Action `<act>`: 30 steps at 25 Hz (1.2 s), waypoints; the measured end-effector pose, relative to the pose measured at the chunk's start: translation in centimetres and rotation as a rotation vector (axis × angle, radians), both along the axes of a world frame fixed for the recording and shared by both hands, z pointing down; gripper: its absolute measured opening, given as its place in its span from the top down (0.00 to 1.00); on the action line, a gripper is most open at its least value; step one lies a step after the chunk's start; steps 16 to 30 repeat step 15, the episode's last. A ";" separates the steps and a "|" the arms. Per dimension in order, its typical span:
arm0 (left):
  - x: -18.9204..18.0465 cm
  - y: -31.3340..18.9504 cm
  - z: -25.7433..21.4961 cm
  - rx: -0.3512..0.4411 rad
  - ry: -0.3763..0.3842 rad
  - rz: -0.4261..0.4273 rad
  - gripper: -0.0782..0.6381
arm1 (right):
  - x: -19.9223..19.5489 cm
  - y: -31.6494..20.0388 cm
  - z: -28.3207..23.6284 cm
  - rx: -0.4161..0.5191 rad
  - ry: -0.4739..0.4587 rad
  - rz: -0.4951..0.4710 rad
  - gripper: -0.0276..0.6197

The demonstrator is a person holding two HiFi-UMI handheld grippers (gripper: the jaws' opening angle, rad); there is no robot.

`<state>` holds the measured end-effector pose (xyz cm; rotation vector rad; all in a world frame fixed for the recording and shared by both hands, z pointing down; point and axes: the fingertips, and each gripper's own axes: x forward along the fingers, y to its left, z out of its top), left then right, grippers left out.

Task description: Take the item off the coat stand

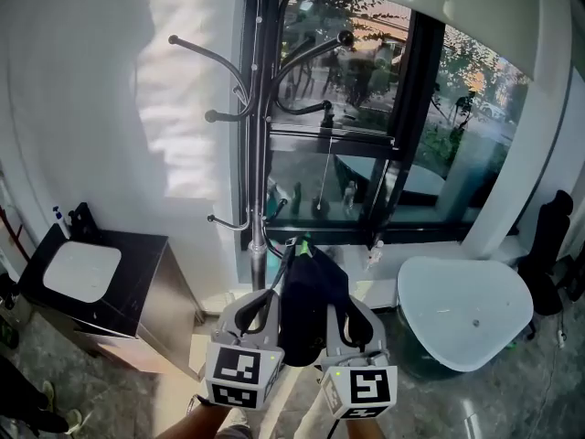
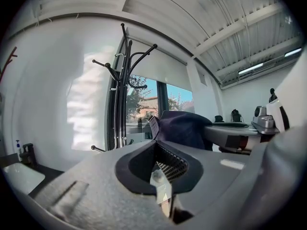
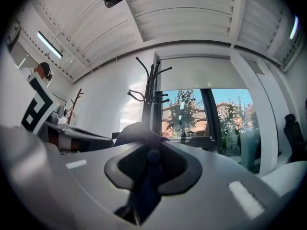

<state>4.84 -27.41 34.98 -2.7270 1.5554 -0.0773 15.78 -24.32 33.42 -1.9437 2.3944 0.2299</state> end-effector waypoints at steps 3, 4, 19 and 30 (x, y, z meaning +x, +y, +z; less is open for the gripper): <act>-0.2 0.2 0.4 -0.002 -0.011 -0.004 0.88 | -0.4 -0.1 0.5 -0.012 -0.003 -0.009 0.85; -0.4 0.3 0.5 -0.001 -0.013 -0.008 0.88 | -0.5 -0.2 0.5 -0.014 -0.004 -0.012 0.85; -1.2 0.6 1.2 -0.014 -0.032 -0.026 0.88 | -1.0 -0.3 1.5 -0.031 -0.008 -0.028 0.85; -1.2 0.6 1.2 -0.014 -0.032 -0.026 0.88 | -1.0 -0.3 1.5 -0.031 -0.008 -0.028 0.85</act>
